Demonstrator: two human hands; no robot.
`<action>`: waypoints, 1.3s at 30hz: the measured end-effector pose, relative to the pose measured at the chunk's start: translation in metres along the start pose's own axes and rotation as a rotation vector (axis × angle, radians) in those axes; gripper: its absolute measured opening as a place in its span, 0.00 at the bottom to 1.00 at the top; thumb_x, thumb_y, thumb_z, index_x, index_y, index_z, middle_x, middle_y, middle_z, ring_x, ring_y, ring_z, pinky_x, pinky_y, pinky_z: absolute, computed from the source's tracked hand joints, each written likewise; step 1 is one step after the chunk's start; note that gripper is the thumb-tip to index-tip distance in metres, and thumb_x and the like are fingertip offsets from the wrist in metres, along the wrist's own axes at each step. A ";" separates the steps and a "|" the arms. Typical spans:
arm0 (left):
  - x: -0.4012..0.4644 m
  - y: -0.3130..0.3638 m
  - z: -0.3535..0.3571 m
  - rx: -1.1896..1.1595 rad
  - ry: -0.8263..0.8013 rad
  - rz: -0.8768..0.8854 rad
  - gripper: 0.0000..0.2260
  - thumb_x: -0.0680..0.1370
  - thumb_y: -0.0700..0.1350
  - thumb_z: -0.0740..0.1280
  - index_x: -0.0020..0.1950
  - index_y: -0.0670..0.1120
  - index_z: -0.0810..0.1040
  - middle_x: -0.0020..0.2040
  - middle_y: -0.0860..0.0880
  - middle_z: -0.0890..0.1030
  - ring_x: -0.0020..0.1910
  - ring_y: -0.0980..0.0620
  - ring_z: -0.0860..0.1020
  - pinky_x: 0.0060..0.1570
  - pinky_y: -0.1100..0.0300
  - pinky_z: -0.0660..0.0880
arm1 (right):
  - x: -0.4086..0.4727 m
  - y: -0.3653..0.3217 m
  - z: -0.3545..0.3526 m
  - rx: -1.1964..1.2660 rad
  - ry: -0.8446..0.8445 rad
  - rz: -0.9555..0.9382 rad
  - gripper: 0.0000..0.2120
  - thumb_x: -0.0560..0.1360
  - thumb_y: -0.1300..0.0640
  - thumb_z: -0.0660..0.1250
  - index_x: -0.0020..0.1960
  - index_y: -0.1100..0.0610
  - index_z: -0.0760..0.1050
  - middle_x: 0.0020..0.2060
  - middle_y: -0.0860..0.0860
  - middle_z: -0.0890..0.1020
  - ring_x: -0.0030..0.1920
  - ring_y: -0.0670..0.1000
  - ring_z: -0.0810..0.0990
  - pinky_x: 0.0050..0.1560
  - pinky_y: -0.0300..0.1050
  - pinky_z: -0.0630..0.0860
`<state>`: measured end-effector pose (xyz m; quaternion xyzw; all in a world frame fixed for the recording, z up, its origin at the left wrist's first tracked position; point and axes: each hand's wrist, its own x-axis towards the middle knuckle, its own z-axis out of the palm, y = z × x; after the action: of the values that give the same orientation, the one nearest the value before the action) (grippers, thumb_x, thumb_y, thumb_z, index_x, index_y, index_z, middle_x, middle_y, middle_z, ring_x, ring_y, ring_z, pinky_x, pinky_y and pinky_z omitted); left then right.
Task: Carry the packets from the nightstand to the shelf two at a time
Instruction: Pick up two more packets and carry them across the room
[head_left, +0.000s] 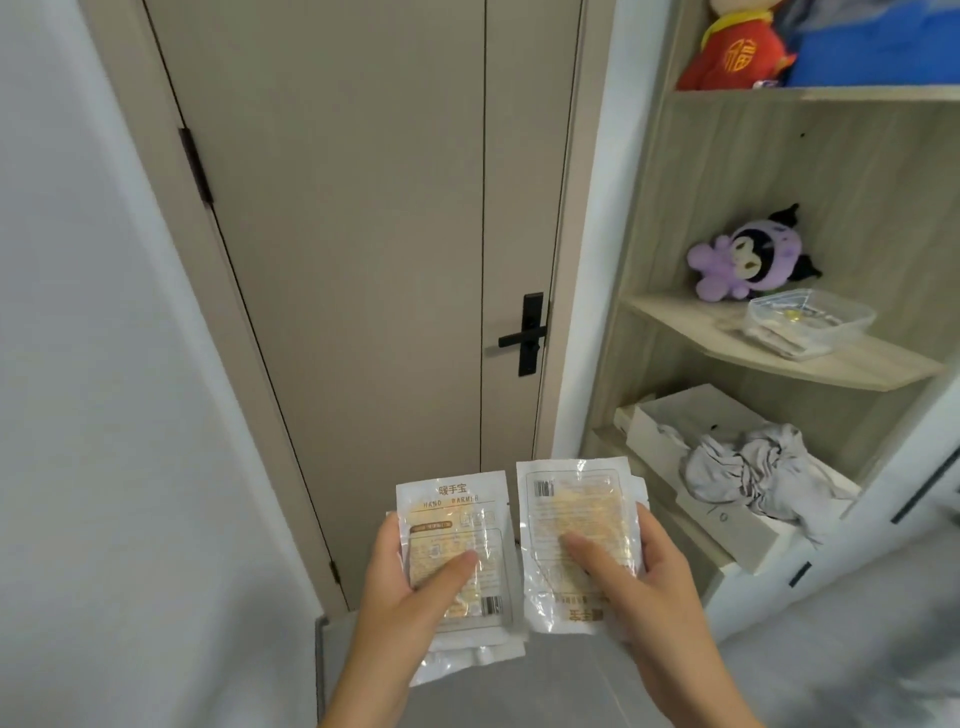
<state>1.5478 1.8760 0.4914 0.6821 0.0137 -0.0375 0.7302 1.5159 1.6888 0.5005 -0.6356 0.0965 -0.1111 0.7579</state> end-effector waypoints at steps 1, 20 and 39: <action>0.017 0.001 0.005 0.001 -0.020 -0.001 0.17 0.74 0.36 0.72 0.57 0.52 0.75 0.47 0.56 0.85 0.45 0.58 0.83 0.36 0.67 0.78 | 0.013 0.001 -0.002 0.005 0.021 0.001 0.12 0.73 0.64 0.71 0.55 0.55 0.80 0.48 0.54 0.86 0.49 0.55 0.85 0.51 0.54 0.81; 0.378 0.024 0.155 0.027 -0.399 -0.021 0.19 0.72 0.36 0.73 0.58 0.54 0.75 0.49 0.55 0.85 0.46 0.59 0.83 0.37 0.68 0.78 | 0.318 0.005 -0.043 -0.096 0.364 -0.075 0.11 0.73 0.63 0.71 0.54 0.53 0.79 0.47 0.51 0.86 0.47 0.51 0.86 0.45 0.47 0.82; 0.492 0.011 0.511 -0.009 -0.748 -0.044 0.25 0.73 0.37 0.73 0.64 0.56 0.70 0.52 0.56 0.84 0.51 0.59 0.82 0.49 0.61 0.77 | 0.463 -0.080 -0.311 -0.022 0.703 -0.159 0.23 0.72 0.65 0.70 0.64 0.50 0.72 0.44 0.47 0.87 0.41 0.44 0.86 0.35 0.35 0.79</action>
<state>2.0234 1.3499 0.5024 0.6177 -0.2393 -0.2997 0.6866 1.8655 1.2480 0.5231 -0.5722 0.3026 -0.3805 0.6606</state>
